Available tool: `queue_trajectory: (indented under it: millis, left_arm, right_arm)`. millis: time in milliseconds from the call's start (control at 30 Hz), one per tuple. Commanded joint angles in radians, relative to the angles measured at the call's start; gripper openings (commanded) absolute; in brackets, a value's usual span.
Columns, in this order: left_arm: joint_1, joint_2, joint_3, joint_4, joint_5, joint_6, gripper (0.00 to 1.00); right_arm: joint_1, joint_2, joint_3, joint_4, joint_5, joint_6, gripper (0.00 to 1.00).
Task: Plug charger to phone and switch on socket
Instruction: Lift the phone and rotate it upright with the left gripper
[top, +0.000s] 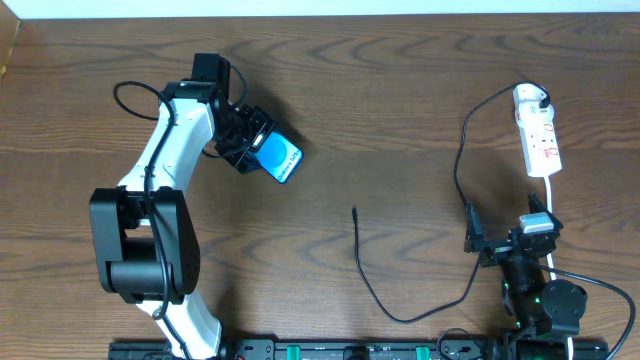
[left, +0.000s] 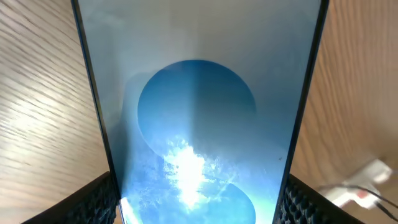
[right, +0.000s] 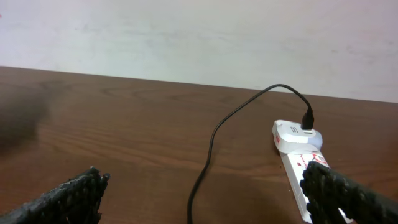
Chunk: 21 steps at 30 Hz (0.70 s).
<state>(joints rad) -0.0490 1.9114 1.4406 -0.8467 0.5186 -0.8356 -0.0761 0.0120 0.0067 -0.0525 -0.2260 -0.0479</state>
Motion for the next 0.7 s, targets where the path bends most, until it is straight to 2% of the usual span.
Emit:
queue_trajectory:
  millis: [0, 367, 667]
  left_arm:
    - [-0.002, -0.032, -0.002, 0.002, 0.147, -0.066, 0.08]
    - [-0.002, -0.032, -0.002, 0.019, 0.451, -0.07, 0.08]
    - [-0.002, -0.032, -0.002, 0.019, 0.6, -0.242, 0.07]
  right_arm:
    - [0.003, -0.006, -0.001, -0.005, 0.011, -0.009, 0.99]
    - [0.003, -0.006, -0.001, -0.005, 0.011, -0.009, 0.99]
    - [0.003, -0.006, -0.001, -0.005, 0.011, -0.009, 0.99]
